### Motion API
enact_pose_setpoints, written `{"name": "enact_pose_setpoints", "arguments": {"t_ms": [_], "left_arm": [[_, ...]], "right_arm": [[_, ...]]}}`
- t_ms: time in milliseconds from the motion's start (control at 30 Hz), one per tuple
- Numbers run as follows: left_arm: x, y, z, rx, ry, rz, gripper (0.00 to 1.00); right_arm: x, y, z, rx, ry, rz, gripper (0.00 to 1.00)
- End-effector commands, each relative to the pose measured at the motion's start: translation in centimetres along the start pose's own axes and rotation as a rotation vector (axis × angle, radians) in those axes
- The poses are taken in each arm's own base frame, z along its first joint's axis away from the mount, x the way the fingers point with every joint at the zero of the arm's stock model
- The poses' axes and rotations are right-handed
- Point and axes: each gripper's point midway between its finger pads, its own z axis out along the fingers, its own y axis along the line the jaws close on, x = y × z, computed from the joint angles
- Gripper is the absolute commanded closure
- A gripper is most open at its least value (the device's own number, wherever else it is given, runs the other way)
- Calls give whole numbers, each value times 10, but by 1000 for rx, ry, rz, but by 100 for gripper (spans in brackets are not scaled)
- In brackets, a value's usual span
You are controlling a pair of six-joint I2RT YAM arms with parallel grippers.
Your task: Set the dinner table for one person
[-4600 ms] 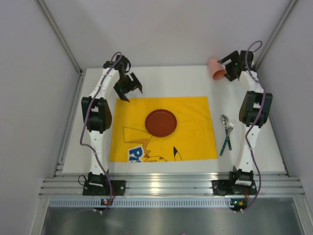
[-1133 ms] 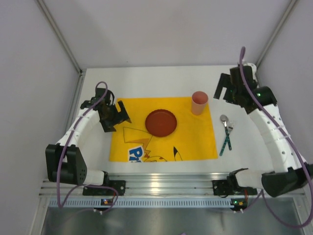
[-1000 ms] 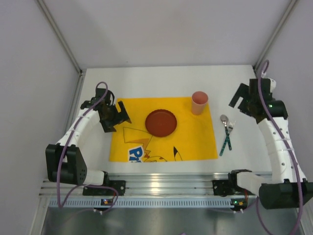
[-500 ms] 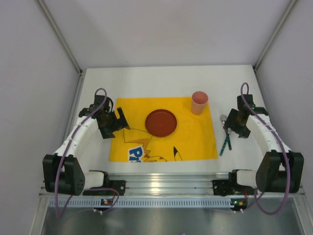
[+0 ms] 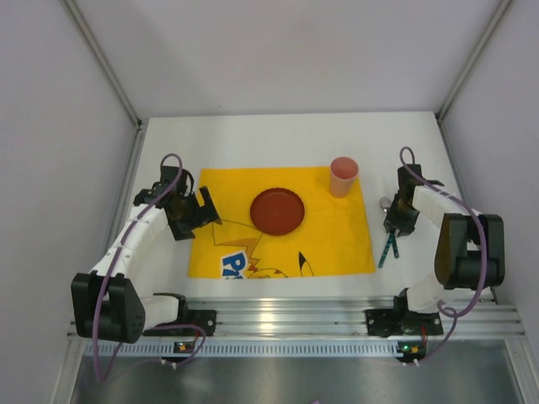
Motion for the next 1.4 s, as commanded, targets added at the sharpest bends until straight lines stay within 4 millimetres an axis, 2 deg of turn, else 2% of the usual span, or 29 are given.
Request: {"name": "enact_pose_setpoints", "arguments": {"t_ms": [0,200,300,433,533,567,633,700,900,1033,1167,1367], "left_arm": [[-3,4,-4,-12,-29,-1,4],[-7,3,-3,-18,-34,-6,4],[-8,2,-1,-21,-32,-6,4],[-9,2,2,-21,-23,-6,4],[-9,1,6,-18,-14,-5,4],[-9,1,7,-17,-9,-4,4],[-11,-1,7,-13,-10,-3,4],[-13,-3,6,-9,-13,0,4],[-13,-2,6,-15,-12,6,5],[-11,-1,5,-17,-13,1,5],[-9,0,5,-16,-16,-6,5],[-7,3,4,-21,-21,-12,5]], "right_arm": [[-24,1,3,11,-58,-5,65],[-24,-2,12,38,-41,-18,87],[-28,-2,7,42,-51,-16,96],[-28,-4,0,47,-47,-17,96],[-23,-7,1,61,-30,-31,88],[-22,-8,3,63,-25,-35,76],[-18,-11,5,74,-16,-42,69],[-16,-12,5,77,-16,-42,69],[-19,-10,0,60,-33,-38,72],[-20,-7,2,53,-29,-36,86],[-19,-7,6,57,-16,-41,94],[-22,-9,0,69,-19,-46,89]]}}
